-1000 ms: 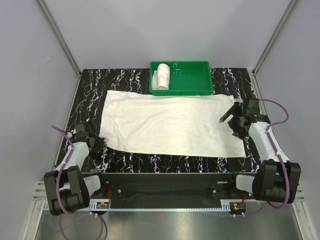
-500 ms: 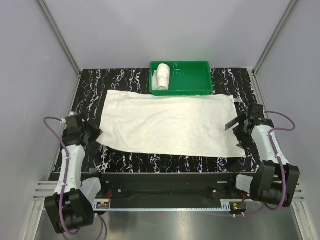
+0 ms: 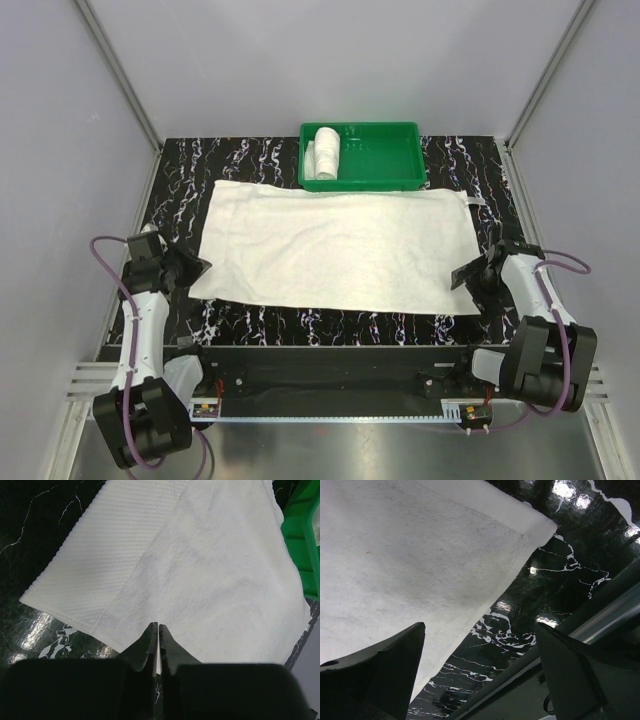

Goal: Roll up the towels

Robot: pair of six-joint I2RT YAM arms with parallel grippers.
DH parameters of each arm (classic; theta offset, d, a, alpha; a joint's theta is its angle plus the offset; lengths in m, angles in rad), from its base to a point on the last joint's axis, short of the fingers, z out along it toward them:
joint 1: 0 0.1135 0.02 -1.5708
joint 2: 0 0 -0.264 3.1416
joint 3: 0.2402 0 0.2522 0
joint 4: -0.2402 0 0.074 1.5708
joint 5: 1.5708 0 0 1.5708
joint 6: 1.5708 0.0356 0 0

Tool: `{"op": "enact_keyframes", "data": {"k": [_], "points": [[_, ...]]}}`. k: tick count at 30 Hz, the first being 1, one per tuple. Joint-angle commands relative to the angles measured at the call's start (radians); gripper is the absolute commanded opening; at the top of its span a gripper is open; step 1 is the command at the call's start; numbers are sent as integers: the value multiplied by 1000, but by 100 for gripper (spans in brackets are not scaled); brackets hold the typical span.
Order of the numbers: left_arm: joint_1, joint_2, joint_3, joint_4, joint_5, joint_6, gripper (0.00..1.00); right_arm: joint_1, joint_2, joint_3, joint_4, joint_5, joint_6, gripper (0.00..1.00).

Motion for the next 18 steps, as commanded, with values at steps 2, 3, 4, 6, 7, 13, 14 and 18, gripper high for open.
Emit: {"op": "enact_keyframes", "data": {"k": [2, 3, 4, 6, 7, 13, 14, 18], "points": [[14, 22, 18, 4, 9, 7, 67, -3, 63, 5, 19, 4, 40, 98], [21, 49, 23, 1, 21, 8, 75, -3, 71, 5, 39, 10, 40, 98], [36, 66, 24, 4, 41, 16, 79, -3, 80, 4, 51, 13, 40, 97], [51, 112, 26, 10, 92, 28, 81, -4, 114, -1, 85, 13, 37, 95], [63, 126, 27, 11, 101, 31, 81, -4, 126, -8, 99, 10, 34, 93], [76, 106, 24, 2, 64, 30, 80, -18, 140, -41, 180, 10, 14, 35], [76, 97, 26, -6, 48, 25, 80, -20, 139, -39, 185, 12, -1, 28], [74, 56, 27, -64, -54, -13, 80, -23, 131, -36, 208, 18, -45, 12]]}}
